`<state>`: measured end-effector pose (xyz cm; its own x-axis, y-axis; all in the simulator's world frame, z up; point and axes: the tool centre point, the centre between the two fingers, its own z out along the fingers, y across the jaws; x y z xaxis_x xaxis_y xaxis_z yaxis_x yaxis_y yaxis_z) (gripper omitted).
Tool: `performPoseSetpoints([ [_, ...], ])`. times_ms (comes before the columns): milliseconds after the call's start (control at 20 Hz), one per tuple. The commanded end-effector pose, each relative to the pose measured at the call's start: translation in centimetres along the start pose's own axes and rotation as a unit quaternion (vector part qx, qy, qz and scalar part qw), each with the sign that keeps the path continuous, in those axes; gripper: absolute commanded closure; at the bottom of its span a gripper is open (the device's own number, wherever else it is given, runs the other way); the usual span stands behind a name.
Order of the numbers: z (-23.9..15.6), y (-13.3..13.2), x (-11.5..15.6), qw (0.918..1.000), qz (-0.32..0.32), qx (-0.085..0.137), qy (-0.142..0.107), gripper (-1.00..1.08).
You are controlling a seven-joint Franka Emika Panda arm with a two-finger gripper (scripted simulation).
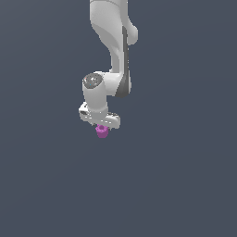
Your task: Pick up the object and move it to a goal position.
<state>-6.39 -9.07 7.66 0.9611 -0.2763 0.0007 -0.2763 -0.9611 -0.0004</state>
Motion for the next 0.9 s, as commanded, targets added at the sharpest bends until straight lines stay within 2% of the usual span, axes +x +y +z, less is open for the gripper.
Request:
performPoseSetpoints([
  [0, 1.3, 0.0, -0.1, 1.0000, 0.000, 0.000, 0.000, -0.92],
  [400, 3.2, 0.0, -0.1, 1.0000, 0.001, 0.000, 0.000, -0.92],
  [450, 3.2, 0.0, -0.1, 1.0000, 0.001, 0.000, 0.000, 1.08],
  [850, 3.2, 0.0, -0.1, 1.0000, 0.001, 0.000, 0.000, 1.08],
])
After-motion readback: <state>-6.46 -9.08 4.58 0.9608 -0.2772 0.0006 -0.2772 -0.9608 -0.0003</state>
